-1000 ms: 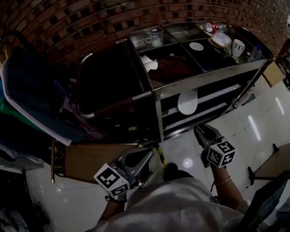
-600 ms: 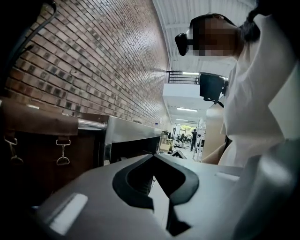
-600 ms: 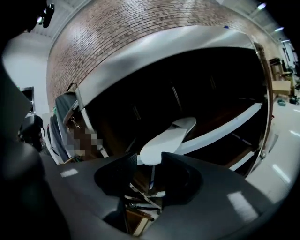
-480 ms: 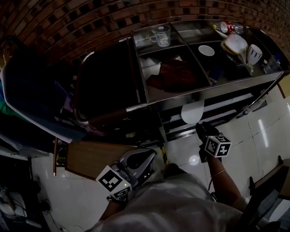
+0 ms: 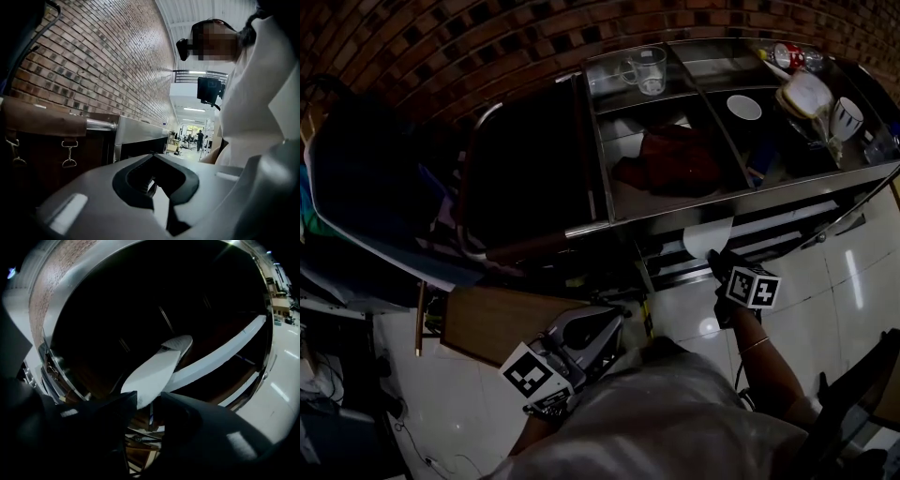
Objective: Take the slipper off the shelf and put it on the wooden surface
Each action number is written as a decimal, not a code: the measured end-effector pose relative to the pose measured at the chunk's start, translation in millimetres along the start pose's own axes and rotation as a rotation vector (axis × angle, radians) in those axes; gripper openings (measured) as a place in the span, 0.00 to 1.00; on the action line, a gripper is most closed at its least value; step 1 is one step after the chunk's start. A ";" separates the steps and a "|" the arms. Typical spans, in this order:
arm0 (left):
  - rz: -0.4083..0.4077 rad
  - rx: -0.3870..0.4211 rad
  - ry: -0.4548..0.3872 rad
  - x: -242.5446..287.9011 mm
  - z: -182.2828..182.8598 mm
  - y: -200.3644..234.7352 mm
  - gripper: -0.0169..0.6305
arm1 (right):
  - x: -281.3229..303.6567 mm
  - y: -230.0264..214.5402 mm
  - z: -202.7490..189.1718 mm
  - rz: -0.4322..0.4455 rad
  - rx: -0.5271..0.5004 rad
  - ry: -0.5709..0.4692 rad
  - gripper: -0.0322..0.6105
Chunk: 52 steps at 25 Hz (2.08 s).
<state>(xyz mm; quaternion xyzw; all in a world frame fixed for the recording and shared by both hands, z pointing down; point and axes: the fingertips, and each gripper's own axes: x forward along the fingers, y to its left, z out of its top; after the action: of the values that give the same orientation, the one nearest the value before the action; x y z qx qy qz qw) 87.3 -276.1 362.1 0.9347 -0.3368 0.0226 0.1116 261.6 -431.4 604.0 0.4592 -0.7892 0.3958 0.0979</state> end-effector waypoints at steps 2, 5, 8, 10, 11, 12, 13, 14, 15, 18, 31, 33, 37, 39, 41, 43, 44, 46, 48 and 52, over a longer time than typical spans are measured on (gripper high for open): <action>0.004 -0.017 -0.001 1.1 -1.1 0.9 0.03 | 3.8 -4.8 -3.9 -0.003 0.022 0.023 0.28; 0.002 -0.035 0.005 5.1 -4.0 1.6 0.03 | -2.1 -4.6 -0.5 0.022 0.070 -0.002 0.22; -0.009 -0.047 0.004 9.5 -6.4 0.0 0.03 | -18.3 6.1 11.9 0.068 0.076 -0.057 0.11; -0.013 -0.049 0.000 10.1 -7.4 -1.5 0.03 | -31.2 15.9 18.4 0.095 0.058 -0.085 0.10; -0.014 -0.050 0.000 9.4 -7.8 -2.7 0.03 | -37.9 20.5 20.0 0.107 0.052 -0.095 0.10; -0.014 -0.050 0.001 8.2 -7.9 -4.0 0.03 | -44.9 24.8 21.3 0.119 0.054 -0.105 0.09; -0.015 -0.047 -0.003 6.9 -7.6 -5.2 0.03 | -52.3 28.8 22.8 0.130 0.062 -0.119 0.09; -0.016 -0.044 -0.012 5.4 -6.9 -6.4 0.03 | -60.0 32.2 23.9 0.137 0.076 -0.133 0.09; -0.017 -0.042 -0.020 3.5 -7.0 -7.7 0.03 | -67.9 35.4 23.9 0.142 0.093 -0.147 0.09; -0.019 -0.043 -0.009 -7.8 -13.0 -14.1 0.03 | -93.0 47.2 14.4 0.153 0.137 -0.180 0.09; -0.123 -0.038 -0.003 -110.9 -41.1 -44.6 0.03 | -198.1 148.7 -101.9 0.126 0.170 -0.245 0.09; -0.161 -0.036 -0.008 -137.3 -42.1 -53.3 0.03 | -213.3 175.0 -129.3 0.110 0.182 -0.263 0.09; -0.194 -0.024 0.003 -204.0 -50.5 -61.5 0.03 | -235.8 238.0 -189.2 0.096 0.211 -0.283 0.09; -0.190 -0.028 0.013 -242.6 -57.4 -61.1 0.03 | -240.5 271.6 -221.5 0.109 0.218 -0.279 0.09; -0.169 -0.036 0.018 -279.7 -65.5 -58.6 0.03 | -241.0 302.0 -252.9 0.140 0.231 -0.267 0.09; -0.137 -0.048 0.021 -313.8 -73.3 -55.5 0.03 | -238.0 328.2 -280.0 0.177 0.230 -0.240 0.09; -0.120 -0.053 0.019 -329.5 -76.0 -53.6 0.03 | -234.8 340.1 -290.5 0.196 0.214 -0.220 0.09; -0.083 -0.057 0.011 -355.9 -79.6 -49.0 0.03 | -223.5 361.4 -304.9 0.242 0.184 -0.176 0.09; -0.046 -0.062 0.002 -375.7 -82.0 -44.4 0.03 | -204.4 380.4 -316.2 0.299 0.181 -0.124 0.09; 0.033 -0.096 -0.030 -402.4 -80.2 -39.9 0.03 | -146.3 411.2 -338.1 0.402 0.166 -0.014 0.09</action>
<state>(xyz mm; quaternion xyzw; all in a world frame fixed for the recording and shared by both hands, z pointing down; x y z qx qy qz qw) -195.6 23.0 385.3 0.9229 -0.3543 -0.0059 0.1507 -57.1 13.9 534.0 0.3017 -0.8304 0.4677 -0.0266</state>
